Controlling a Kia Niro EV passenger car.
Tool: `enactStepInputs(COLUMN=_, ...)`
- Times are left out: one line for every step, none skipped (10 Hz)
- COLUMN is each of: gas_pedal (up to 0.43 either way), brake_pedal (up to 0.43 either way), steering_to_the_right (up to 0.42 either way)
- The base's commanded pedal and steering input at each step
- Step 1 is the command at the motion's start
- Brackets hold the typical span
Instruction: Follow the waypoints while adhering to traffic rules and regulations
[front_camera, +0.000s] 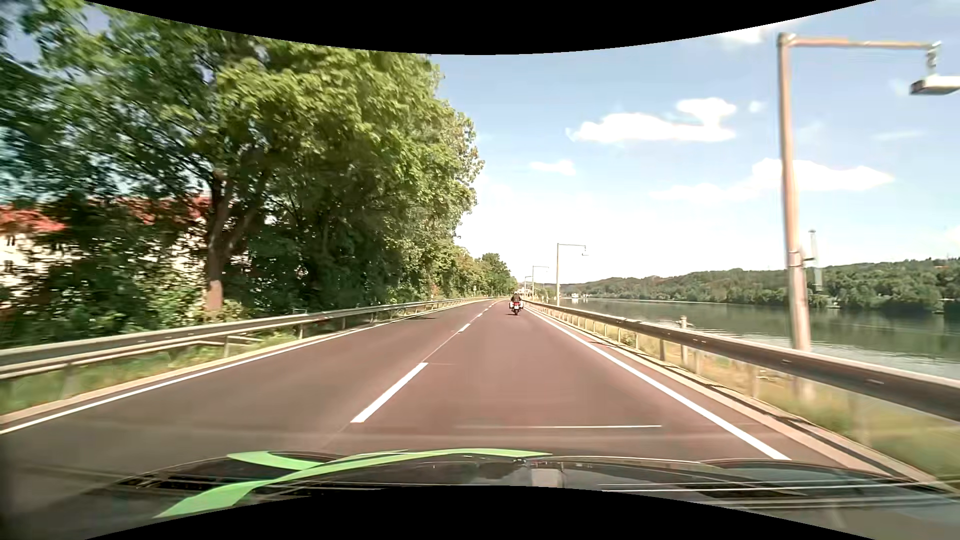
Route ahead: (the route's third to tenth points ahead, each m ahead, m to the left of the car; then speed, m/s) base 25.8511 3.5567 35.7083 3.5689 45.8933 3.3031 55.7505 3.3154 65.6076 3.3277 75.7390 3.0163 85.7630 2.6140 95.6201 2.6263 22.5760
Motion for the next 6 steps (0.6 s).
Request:
enactStepInputs(gas_pedal=0.209, brake_pedal=0.0, steering_to_the_right=-0.002)
enactStepInputs(gas_pedal=0.209, brake_pedal=0.0, steering_to_the_right=-0.001)
enactStepInputs(gas_pedal=0.197, brake_pedal=0.0, steering_to_the_right=-0.002)
enactStepInputs(gas_pedal=0.209, brake_pedal=0.0, steering_to_the_right=-0.002)
enactStepInputs(gas_pedal=0.22, brake_pedal=0.0, steering_to_the_right=-0.002)
enactStepInputs(gas_pedal=0.22, brake_pedal=0.0, steering_to_the_right=-0.001)
